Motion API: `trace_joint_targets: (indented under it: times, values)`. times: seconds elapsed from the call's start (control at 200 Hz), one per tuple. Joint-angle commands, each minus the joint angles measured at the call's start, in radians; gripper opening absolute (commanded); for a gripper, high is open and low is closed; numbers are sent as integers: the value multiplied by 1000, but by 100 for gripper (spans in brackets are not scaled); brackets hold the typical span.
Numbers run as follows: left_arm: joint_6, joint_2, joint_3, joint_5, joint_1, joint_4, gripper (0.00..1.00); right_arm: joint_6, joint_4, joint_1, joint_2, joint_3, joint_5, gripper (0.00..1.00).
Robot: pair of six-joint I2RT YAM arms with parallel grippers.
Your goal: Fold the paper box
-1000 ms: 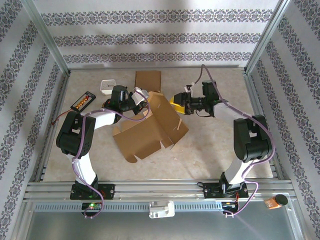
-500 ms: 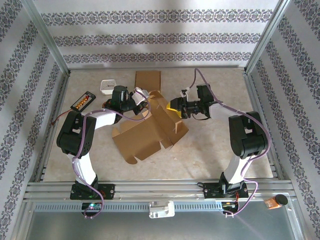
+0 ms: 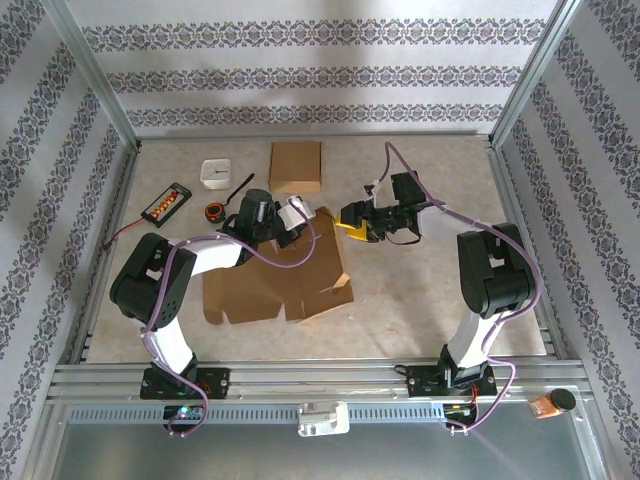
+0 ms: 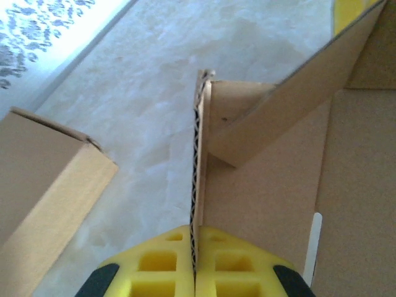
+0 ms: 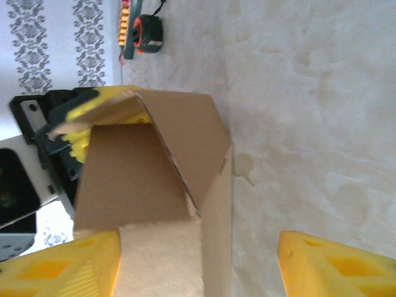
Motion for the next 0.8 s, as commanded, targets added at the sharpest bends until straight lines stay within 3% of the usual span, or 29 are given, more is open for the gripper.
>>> trace_joint_targets:
  times: [0.0,0.16,0.345,0.6,0.794]
  values:
    - [32,-22,35,-74,1,-31,0,-79,-67,8,-107,21,130,71]
    - [48,-5,56,-97,1,-34,0,-210,-173,44,-285,-19,398,76]
    - [38,9,83,-91,1,-43,0,-415,-266,145,-399,-35,675,73]
    - [48,15,110,-93,1,-80,0,-523,-359,258,-296,49,857,57]
    - [50,28,138,-103,1,-112,0,-565,-359,306,-274,72,968,30]
